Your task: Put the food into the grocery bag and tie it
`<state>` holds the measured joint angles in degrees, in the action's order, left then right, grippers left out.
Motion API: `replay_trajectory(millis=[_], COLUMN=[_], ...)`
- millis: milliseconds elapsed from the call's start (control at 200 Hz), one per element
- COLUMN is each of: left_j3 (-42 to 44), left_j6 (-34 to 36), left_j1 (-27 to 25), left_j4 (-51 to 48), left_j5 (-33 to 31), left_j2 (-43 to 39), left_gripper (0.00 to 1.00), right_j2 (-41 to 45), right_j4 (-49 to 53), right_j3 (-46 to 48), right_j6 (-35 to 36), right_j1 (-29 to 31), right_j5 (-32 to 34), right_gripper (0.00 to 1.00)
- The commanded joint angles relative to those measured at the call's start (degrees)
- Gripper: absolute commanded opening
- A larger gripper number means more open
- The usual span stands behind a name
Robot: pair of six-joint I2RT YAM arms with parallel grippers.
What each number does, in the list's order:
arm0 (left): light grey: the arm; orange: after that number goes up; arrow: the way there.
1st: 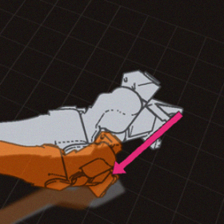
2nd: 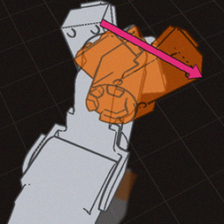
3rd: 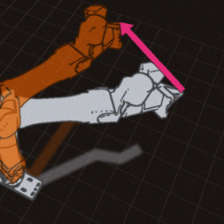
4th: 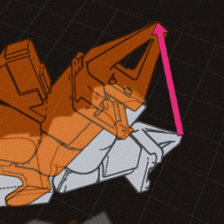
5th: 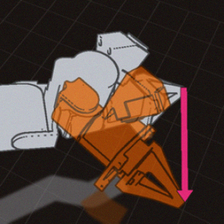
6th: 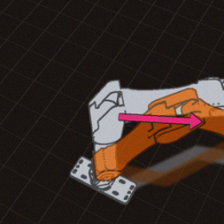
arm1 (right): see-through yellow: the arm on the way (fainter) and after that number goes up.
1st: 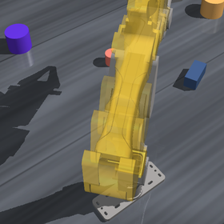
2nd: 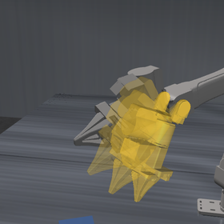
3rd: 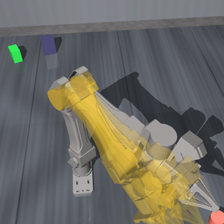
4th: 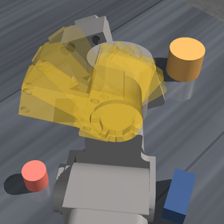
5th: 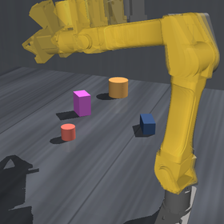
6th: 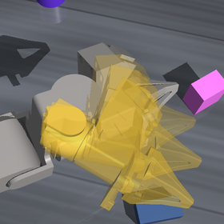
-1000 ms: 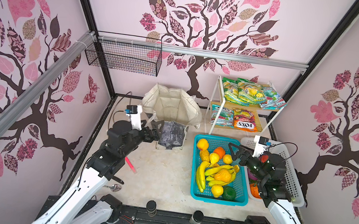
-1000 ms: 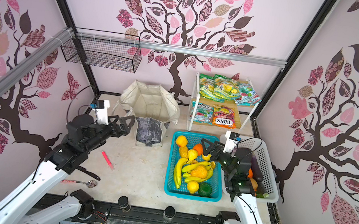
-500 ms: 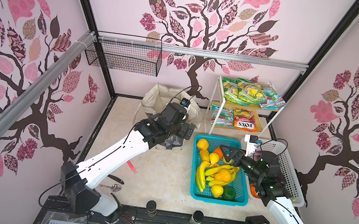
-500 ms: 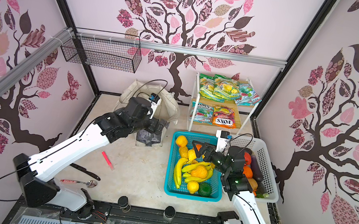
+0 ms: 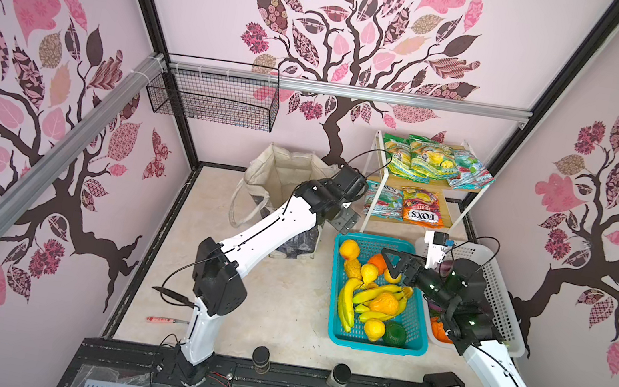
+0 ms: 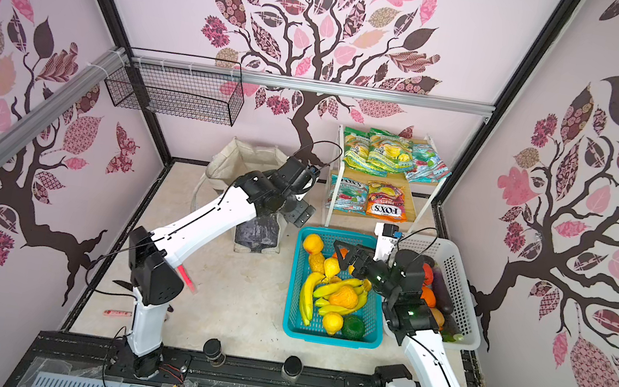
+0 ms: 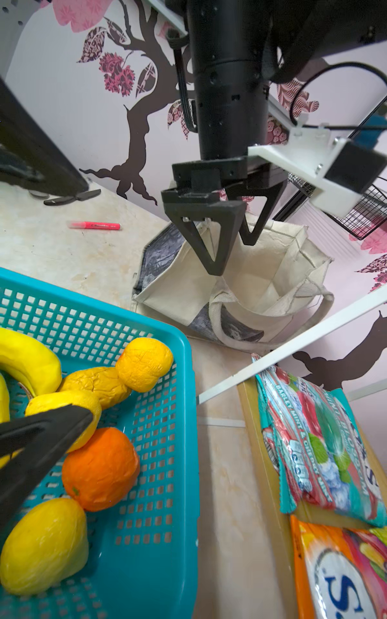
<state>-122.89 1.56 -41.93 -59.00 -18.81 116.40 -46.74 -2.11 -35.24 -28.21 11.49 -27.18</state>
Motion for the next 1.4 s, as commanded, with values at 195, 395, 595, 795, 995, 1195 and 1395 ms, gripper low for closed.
replay_trajectory(millis=[195, 395, 595, 795, 995, 1195, 1395], left_j3=[-7.2, -3.5, 5.4, 14.1, 20.9, 23.7, 19.2], left_j6=[0.9, -1.3, -5.6, -10.2, -12.6, -13.0, -11.5], left_j1=[-0.3, -0.3, -0.3, -1.4, -5.3, -5.7, -6.3], left_j4=[-7.5, -5.7, -5.9, -6.4, -8.0, -10.9, -19.0], left_j5=[-6.2, -5.1, -2.3, 0.0, -3.3, -9.4, -18.0], left_j2=[7.1, 3.1, -6.4, -16.1, -20.0, -20.5, -20.7], left_gripper=[0.61, 0.00, 0.00, 0.00, 0.00, 0.00, 0.00], right_j2=[1.1, 0.1, -4.0, -7.2, -6.9, -7.2, -10.1], right_j4=[1.8, 0.7, -0.6, -2.9, -3.3, -4.3, -5.3], right_j3=[-2.1, -1.8, -2.8, -2.5, -2.6, -2.4, -3.0], right_j6=[2.7, 1.8, 0.3, -2.9, -4.1, -5.1, -5.5], right_j1=[-0.3, -0.3, -0.2, 0.9, 1.9, 4.5, 9.2], right_j5=[2.5, 0.6, -7.0, -8.4, -8.5, -7.9, -5.2], right_gripper=[1.00, 1.00, 0.97, 0.95, 0.95, 0.95, 0.94])
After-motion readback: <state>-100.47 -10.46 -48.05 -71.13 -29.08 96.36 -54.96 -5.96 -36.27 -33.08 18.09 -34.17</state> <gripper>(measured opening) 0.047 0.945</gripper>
